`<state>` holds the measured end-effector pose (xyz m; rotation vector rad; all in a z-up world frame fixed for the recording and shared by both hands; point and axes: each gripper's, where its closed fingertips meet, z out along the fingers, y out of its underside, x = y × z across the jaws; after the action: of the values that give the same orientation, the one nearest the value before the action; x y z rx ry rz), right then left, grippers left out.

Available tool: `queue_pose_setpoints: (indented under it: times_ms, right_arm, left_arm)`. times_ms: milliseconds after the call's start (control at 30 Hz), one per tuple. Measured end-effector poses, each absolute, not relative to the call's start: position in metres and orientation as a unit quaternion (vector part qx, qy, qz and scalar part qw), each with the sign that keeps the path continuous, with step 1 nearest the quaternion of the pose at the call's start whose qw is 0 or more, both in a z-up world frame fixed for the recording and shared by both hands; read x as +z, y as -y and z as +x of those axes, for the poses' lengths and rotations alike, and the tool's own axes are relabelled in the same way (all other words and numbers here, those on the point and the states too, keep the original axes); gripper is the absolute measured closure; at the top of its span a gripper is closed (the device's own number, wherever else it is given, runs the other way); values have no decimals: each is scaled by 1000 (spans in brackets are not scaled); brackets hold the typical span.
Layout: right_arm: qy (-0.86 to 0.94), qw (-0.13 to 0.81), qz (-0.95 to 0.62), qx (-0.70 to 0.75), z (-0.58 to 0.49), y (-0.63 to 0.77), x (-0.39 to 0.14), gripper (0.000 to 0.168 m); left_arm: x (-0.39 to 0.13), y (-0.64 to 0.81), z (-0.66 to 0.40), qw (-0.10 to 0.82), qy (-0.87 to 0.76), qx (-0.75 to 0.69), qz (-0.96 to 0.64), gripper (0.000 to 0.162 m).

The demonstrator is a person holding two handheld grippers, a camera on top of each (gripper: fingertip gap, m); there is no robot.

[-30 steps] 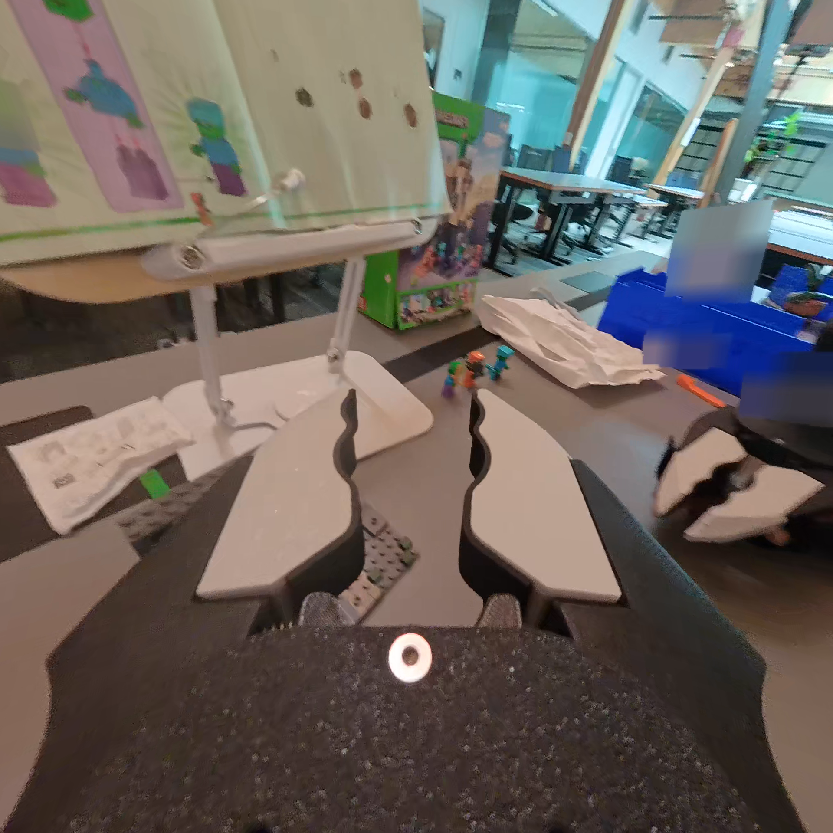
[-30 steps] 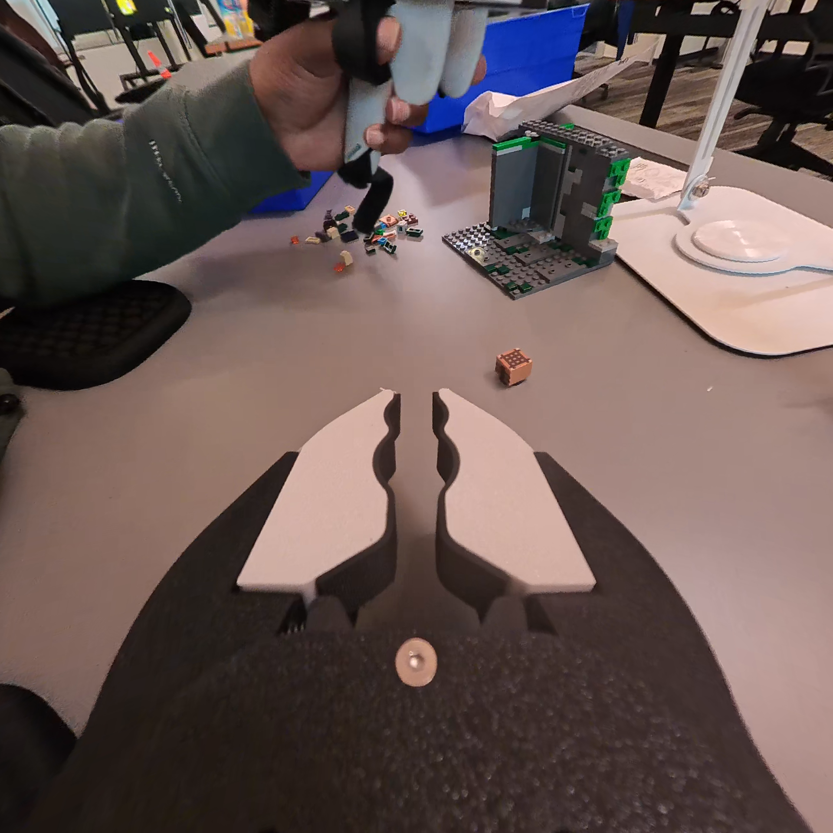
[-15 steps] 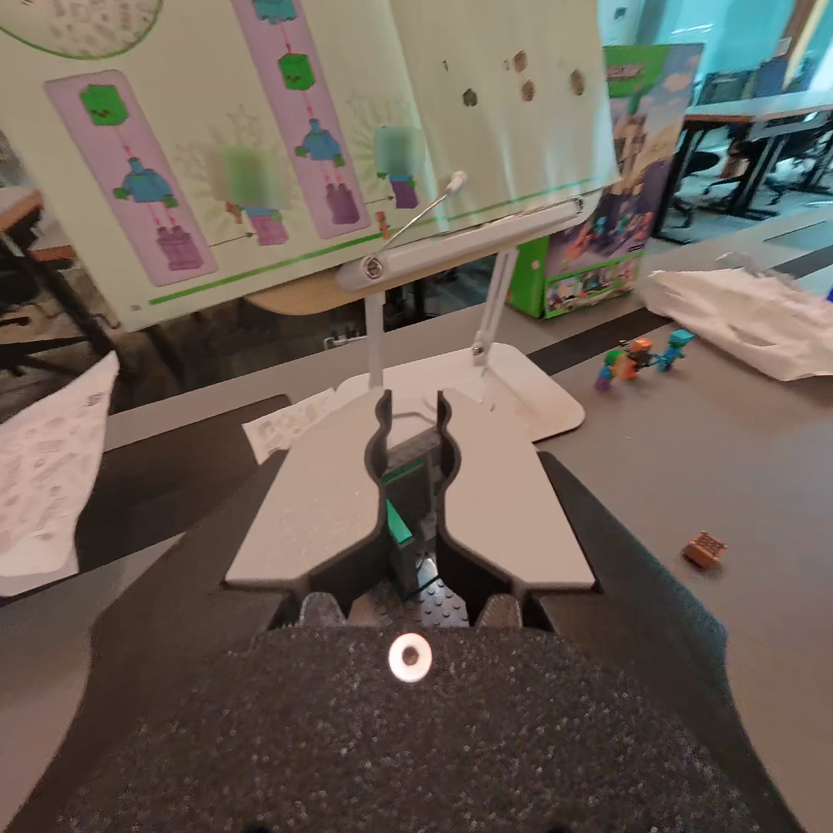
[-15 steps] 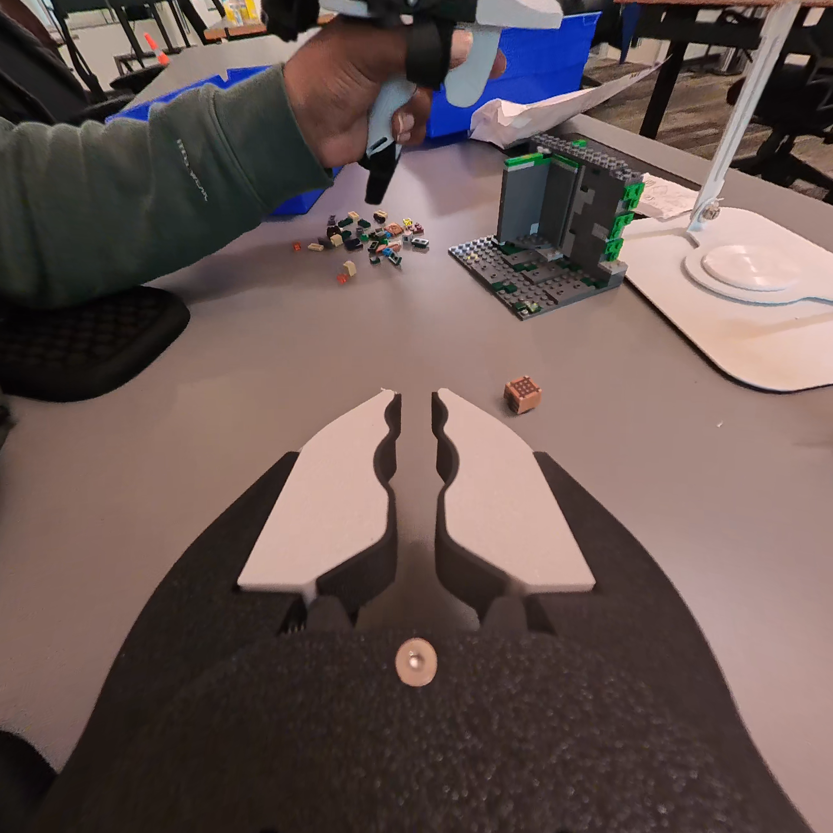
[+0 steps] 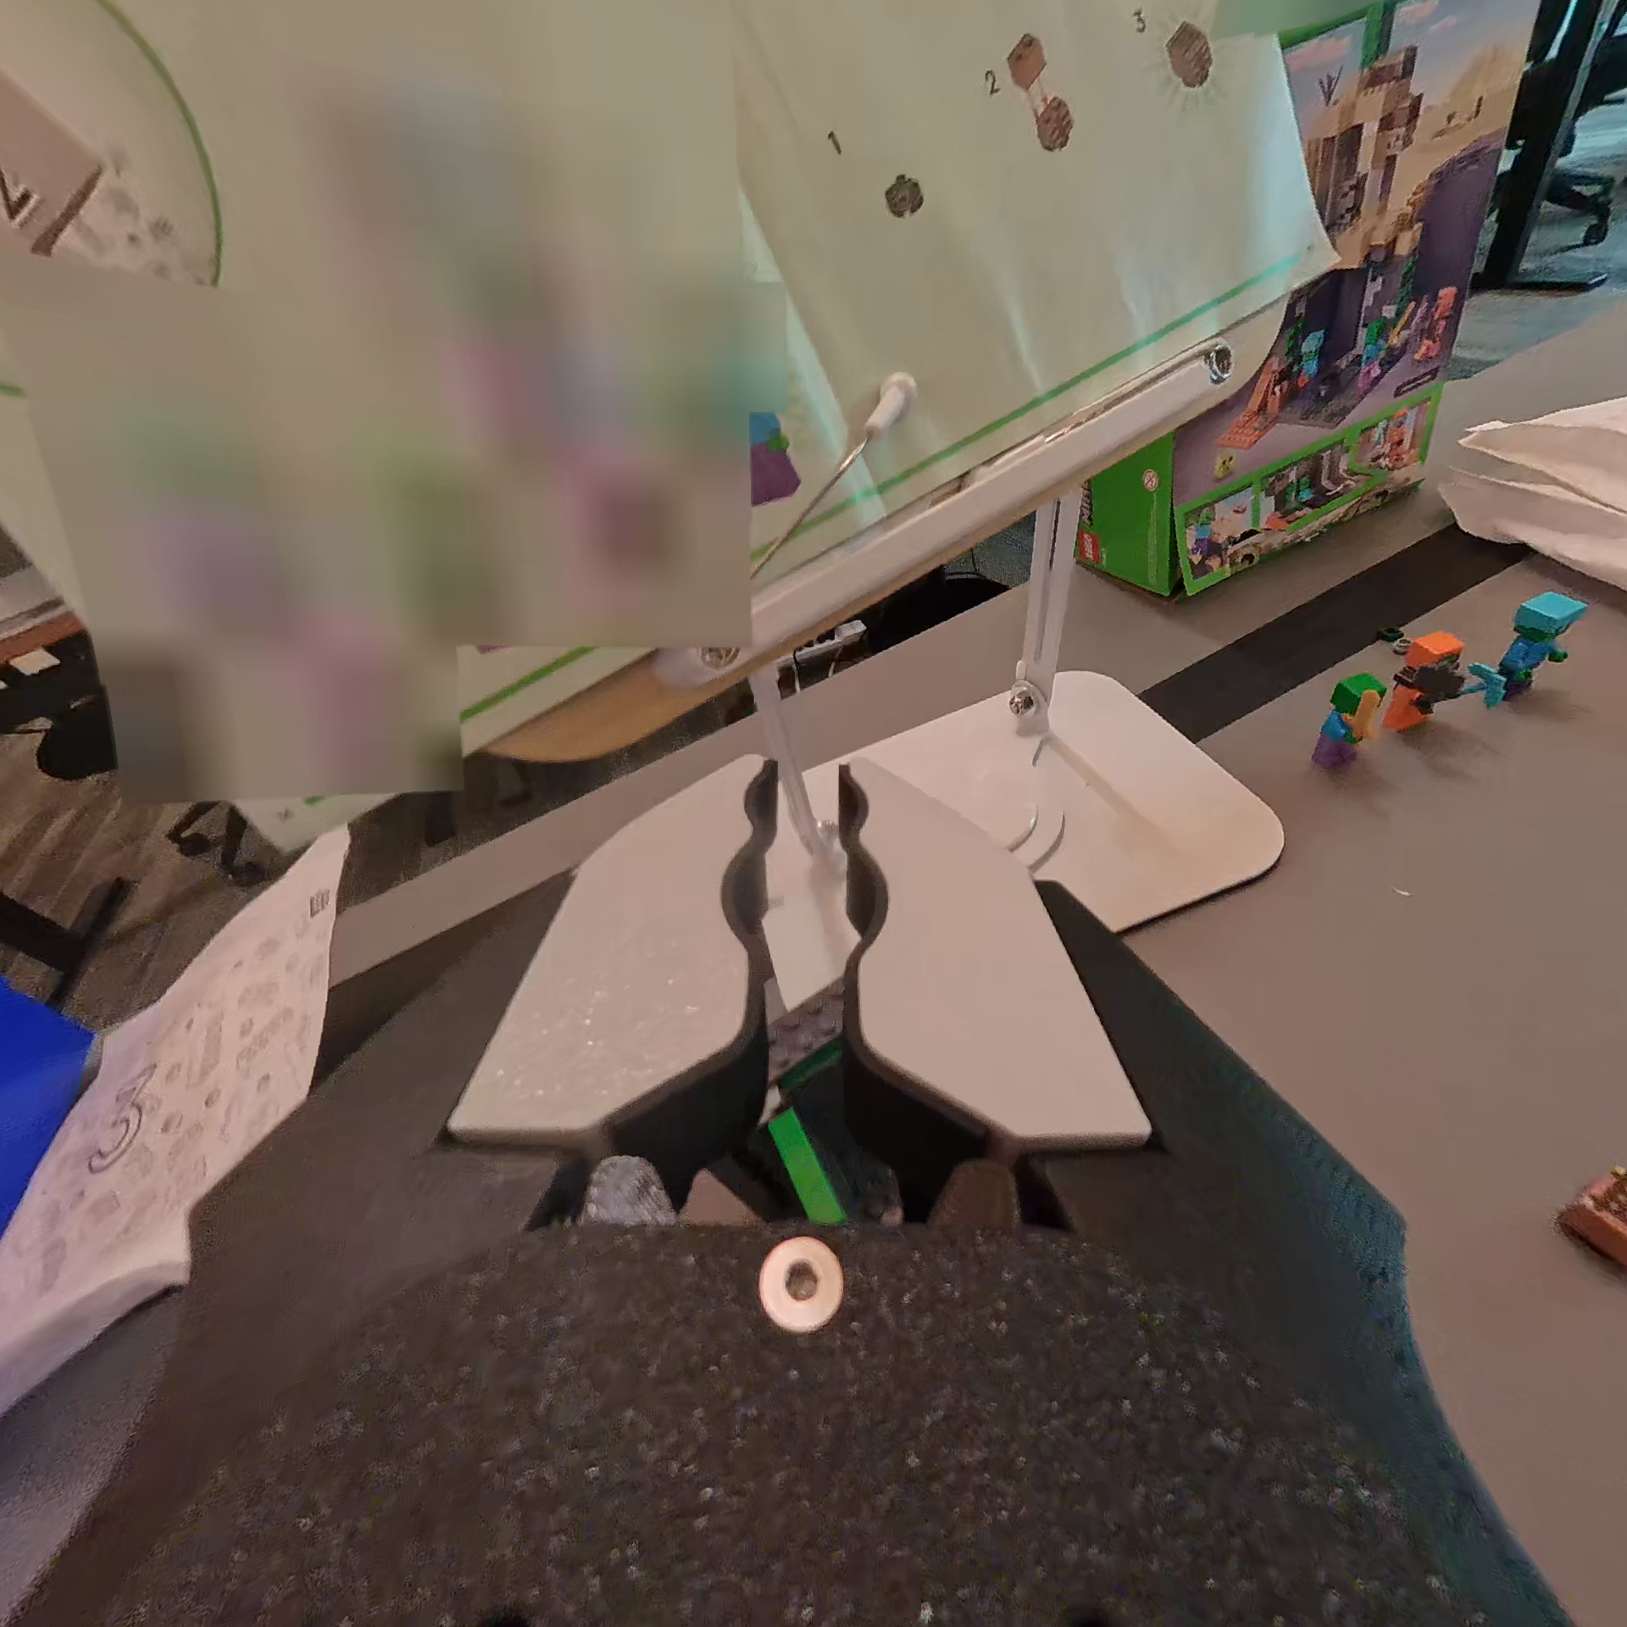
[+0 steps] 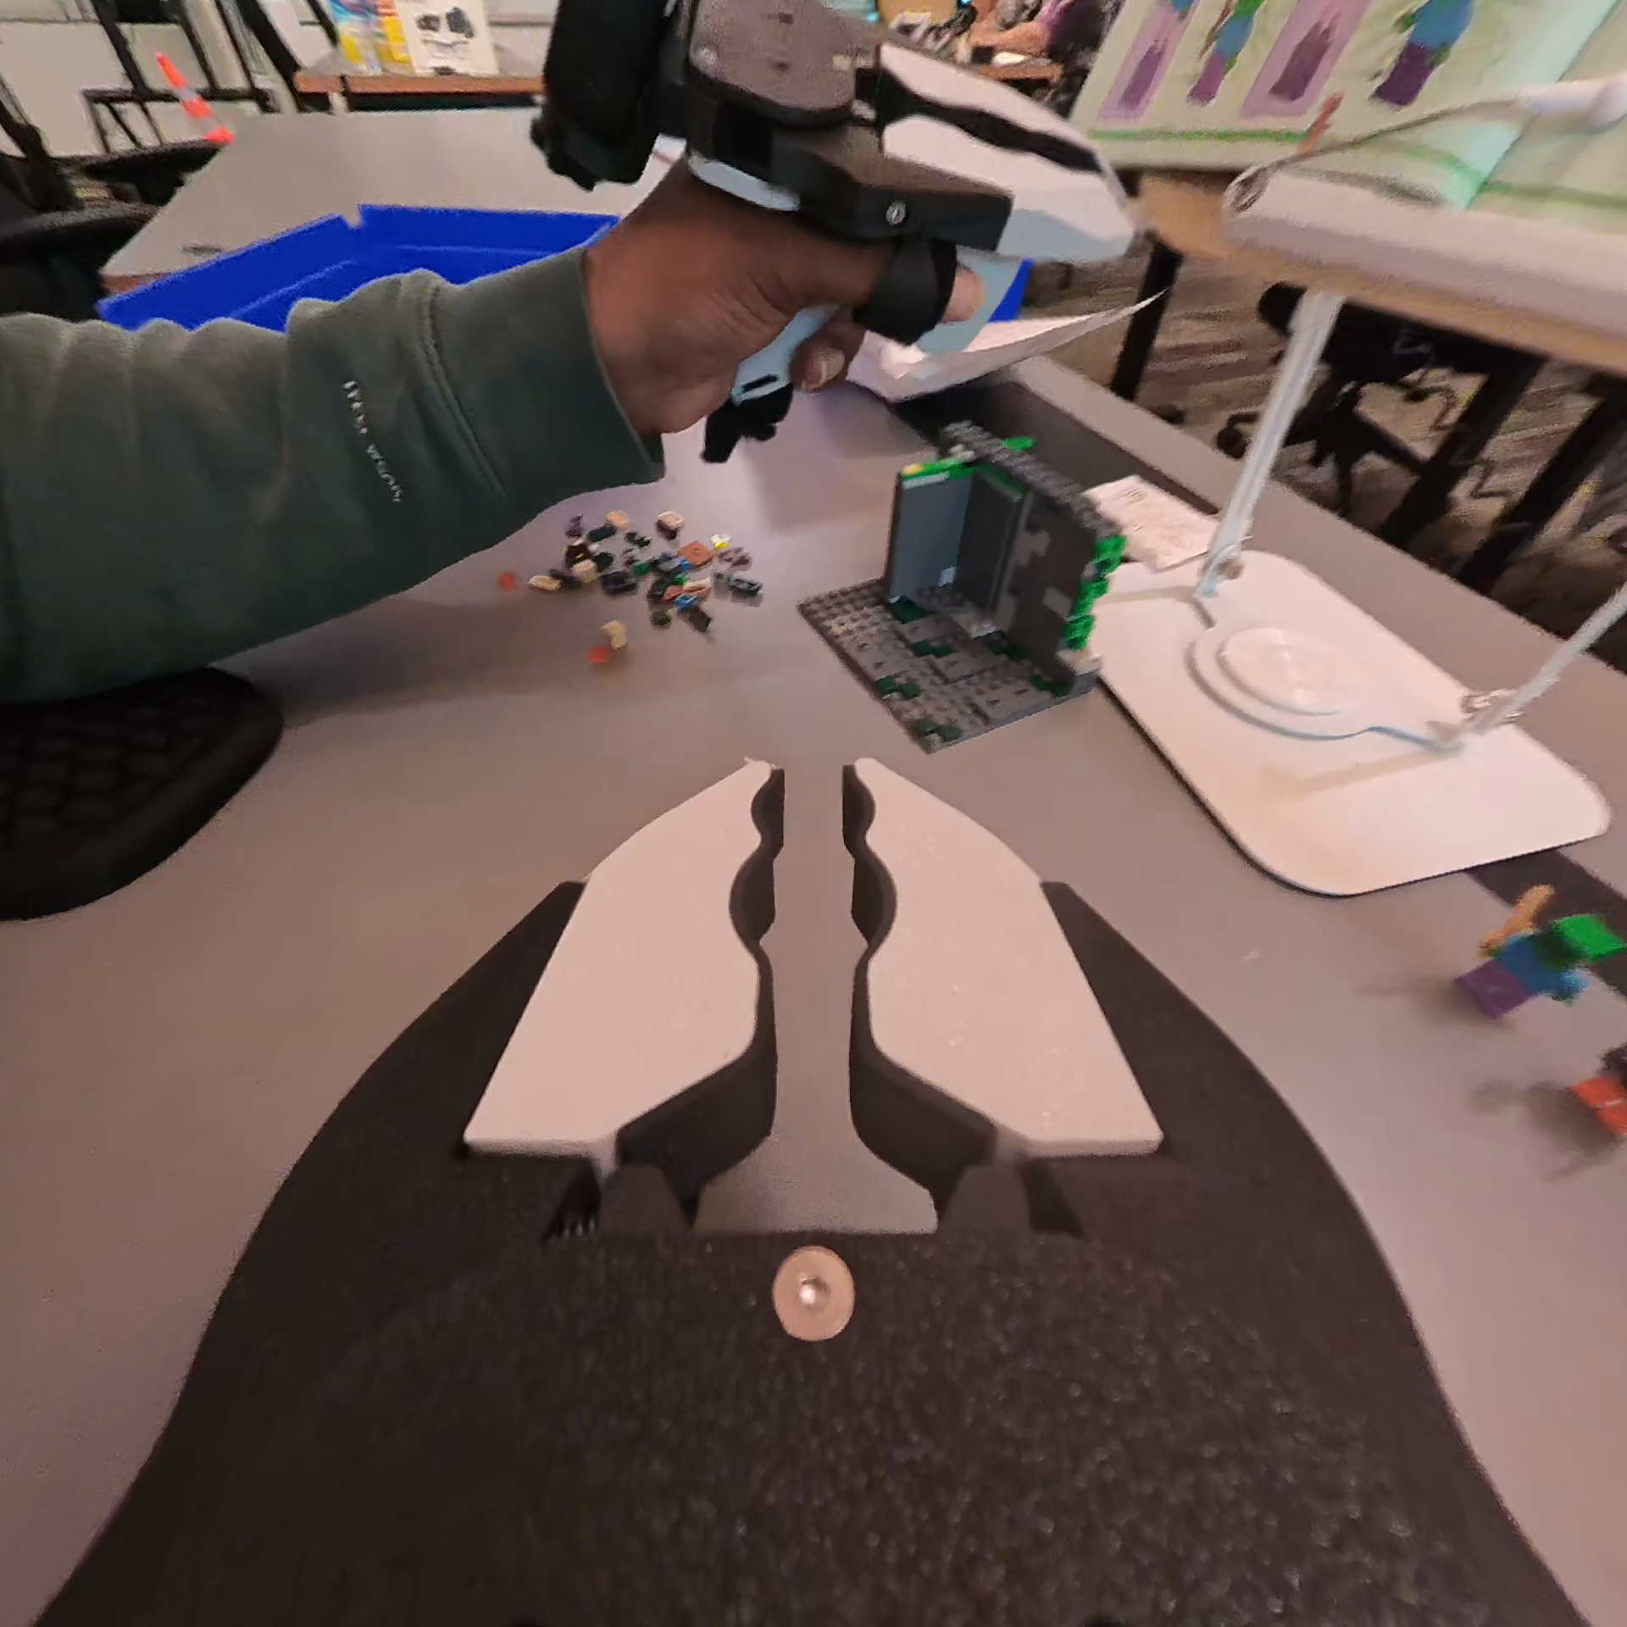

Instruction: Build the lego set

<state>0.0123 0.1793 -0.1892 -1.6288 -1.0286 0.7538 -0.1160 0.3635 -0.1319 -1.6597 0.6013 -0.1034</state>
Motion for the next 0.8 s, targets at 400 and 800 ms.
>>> queue_pose_setpoints:
  times_ms: [400, 800]
  right_arm:
    - [313, 588, -701, 253, 62, -261, -133, 154]
    - [307, 616, -686, 237, 73, -294, -113, 154]
  left_arm:
    - [-97, -418, -73, 605, -368, 17, -706, 140]
    - [-105, -438, -55, 532, -474, 146, -686, 161]
